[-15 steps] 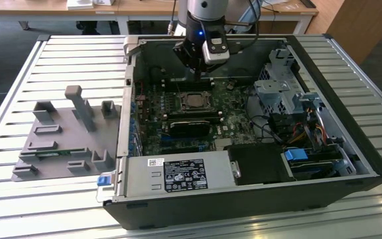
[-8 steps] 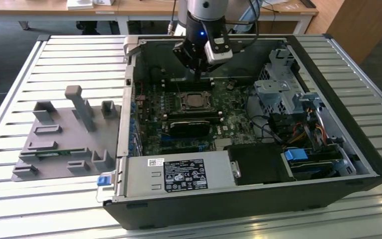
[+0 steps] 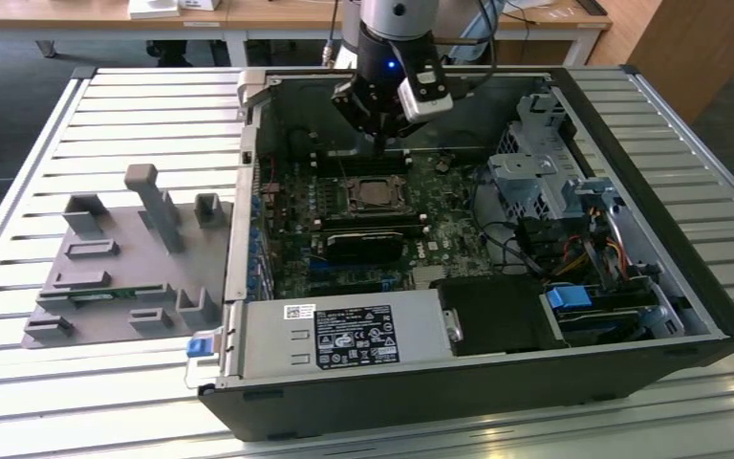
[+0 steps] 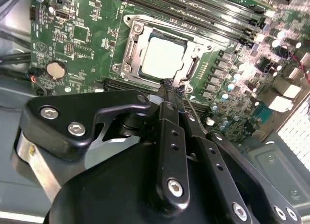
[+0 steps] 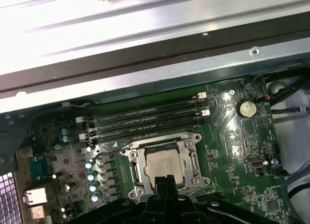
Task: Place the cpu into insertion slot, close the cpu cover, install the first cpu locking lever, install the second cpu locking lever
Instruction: 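Install the first cpu locking lever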
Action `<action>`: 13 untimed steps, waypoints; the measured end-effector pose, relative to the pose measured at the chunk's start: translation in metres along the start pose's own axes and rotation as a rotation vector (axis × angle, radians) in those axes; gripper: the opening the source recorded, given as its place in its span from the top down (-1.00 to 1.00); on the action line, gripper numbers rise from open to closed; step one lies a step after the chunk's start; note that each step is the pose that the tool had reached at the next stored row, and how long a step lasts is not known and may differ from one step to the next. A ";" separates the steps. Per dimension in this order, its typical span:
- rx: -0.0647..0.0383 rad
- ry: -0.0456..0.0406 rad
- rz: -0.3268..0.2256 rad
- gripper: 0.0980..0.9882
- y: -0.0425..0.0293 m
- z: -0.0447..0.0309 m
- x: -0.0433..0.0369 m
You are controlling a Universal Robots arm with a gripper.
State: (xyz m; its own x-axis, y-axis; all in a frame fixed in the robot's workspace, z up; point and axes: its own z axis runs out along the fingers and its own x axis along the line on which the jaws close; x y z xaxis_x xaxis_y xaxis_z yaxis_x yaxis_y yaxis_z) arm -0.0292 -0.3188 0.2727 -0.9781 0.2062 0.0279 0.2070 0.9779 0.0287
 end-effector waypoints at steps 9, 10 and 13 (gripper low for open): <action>0.003 0.0028 -0.096 0.98 0.0000 0.0001 0.0000; 0.003 0.0031 -0.107 0.98 0.0000 0.0001 0.0000; 0.004 0.0039 -0.136 0.98 0.0000 0.0001 0.0000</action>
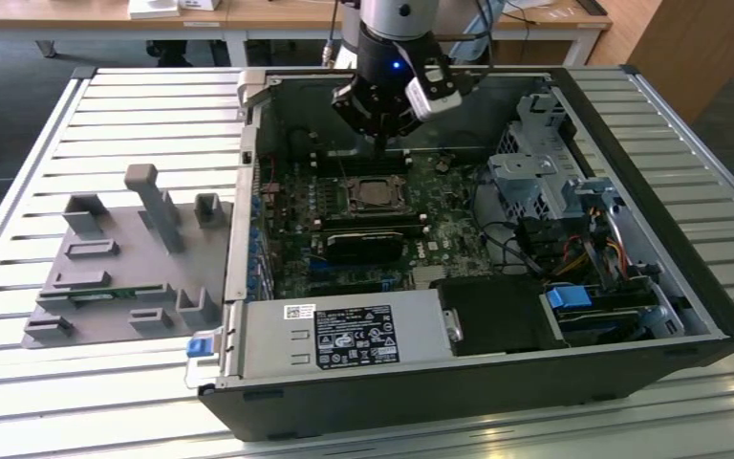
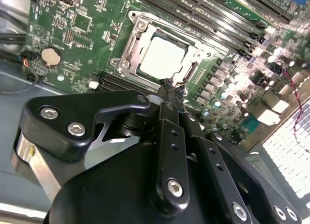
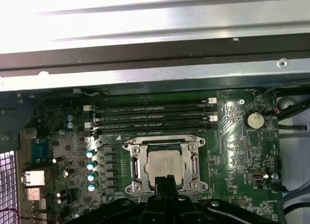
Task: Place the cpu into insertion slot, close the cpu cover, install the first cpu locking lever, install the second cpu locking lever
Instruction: 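Install the first cpu locking lever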
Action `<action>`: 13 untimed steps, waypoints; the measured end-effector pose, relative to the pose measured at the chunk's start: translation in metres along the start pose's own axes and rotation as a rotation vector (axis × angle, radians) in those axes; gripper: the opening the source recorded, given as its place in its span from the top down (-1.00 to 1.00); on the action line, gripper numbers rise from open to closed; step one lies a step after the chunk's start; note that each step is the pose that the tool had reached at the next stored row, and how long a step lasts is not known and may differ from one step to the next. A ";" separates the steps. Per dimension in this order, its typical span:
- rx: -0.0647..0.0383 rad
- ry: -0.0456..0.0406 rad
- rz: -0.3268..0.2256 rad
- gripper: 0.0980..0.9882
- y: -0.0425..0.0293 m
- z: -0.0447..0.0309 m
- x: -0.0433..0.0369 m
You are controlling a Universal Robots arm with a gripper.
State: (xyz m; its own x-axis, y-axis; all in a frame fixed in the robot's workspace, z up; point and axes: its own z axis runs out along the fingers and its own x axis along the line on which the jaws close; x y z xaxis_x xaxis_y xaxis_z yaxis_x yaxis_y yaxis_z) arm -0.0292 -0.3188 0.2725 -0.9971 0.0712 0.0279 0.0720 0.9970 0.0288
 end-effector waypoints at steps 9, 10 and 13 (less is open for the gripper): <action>-0.001 -0.0234 -0.014 0.98 -0.0008 0.0006 0.0082; -0.001 -0.0252 -0.014 0.98 -0.0009 0.0008 0.0092; -0.002 -0.0324 -0.015 0.98 -0.0018 0.0020 0.0214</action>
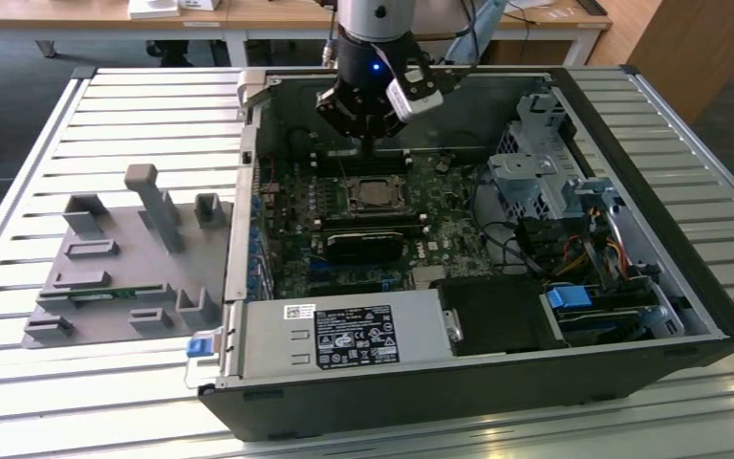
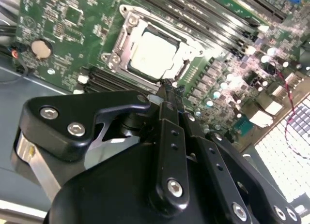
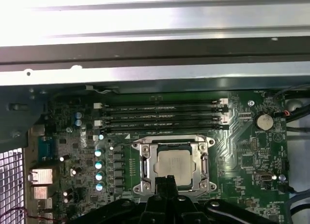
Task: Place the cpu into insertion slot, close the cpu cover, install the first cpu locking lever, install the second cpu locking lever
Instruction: 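Install the first cpu locking lever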
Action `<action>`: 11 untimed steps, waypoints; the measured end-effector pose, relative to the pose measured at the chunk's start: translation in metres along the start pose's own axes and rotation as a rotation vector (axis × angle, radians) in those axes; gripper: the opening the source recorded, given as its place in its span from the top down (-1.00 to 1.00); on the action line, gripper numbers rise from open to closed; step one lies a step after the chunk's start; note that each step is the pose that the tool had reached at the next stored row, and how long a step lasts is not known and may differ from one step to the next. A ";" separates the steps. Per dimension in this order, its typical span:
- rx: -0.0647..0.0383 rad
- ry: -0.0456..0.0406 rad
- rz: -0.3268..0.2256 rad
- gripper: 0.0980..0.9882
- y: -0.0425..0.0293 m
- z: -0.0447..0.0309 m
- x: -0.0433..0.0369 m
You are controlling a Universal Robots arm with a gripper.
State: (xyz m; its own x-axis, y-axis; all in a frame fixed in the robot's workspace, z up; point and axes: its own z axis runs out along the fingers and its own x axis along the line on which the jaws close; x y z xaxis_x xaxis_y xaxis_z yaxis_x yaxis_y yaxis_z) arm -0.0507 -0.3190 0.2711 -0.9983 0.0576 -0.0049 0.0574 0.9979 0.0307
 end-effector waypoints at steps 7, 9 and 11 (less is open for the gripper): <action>-0.002 -0.0241 -0.001 0.98 -0.0009 0.0014 0.0148; -0.002 -0.0318 -0.001 0.98 -0.0011 0.0017 0.0187; -0.002 -0.0391 -0.001 0.98 -0.0013 0.0022 0.0219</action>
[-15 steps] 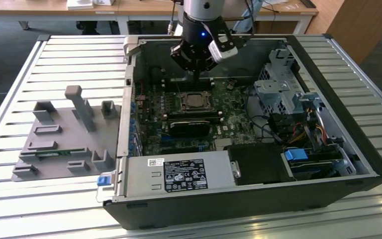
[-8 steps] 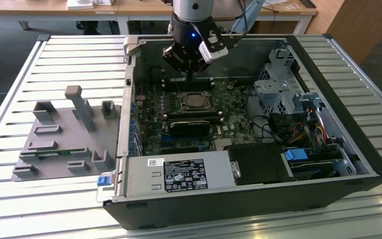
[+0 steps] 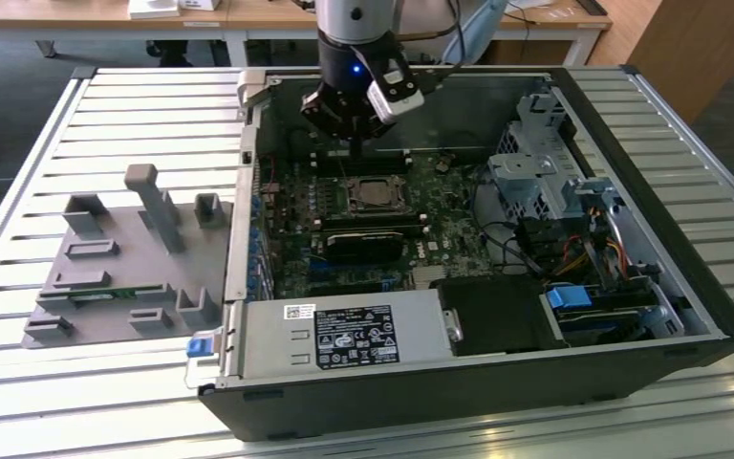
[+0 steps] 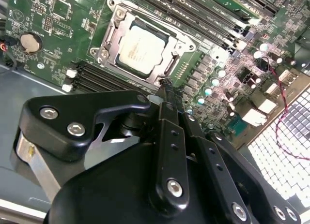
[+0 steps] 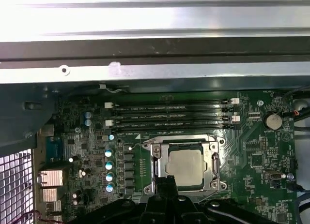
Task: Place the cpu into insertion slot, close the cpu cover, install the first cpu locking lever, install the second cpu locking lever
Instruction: 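Install the first cpu locking lever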
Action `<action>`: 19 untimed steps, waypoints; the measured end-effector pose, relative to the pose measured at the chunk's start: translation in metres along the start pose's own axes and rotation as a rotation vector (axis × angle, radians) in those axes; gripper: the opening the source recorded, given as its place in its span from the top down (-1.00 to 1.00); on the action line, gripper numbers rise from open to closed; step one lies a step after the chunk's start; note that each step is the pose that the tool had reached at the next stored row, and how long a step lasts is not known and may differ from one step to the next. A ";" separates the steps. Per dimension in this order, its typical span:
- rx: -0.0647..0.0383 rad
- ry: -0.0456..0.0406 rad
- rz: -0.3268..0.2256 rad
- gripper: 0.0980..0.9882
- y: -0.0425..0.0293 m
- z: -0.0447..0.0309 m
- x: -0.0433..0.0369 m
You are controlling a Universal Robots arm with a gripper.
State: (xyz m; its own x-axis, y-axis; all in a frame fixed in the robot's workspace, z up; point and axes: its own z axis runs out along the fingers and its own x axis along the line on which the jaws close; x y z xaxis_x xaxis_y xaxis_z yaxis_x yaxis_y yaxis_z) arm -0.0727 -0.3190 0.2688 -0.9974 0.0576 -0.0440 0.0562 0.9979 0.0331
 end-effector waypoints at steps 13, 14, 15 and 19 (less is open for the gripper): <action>0.013 -0.0043 -0.001 0.98 0.0060 0.0115 0.0126; 0.013 -0.0043 -0.001 0.98 0.0059 0.0120 0.0139; 0.013 -0.0042 -0.001 0.98 0.0058 0.0125 0.0153; 0.013 -0.0043 -0.001 0.98 0.0055 0.0137 0.0200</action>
State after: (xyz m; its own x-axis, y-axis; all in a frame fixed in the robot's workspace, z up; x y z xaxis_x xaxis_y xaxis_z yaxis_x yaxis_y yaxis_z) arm -0.0917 -0.3120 0.2544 -0.9972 0.0563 -0.0484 0.0554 0.9983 0.0202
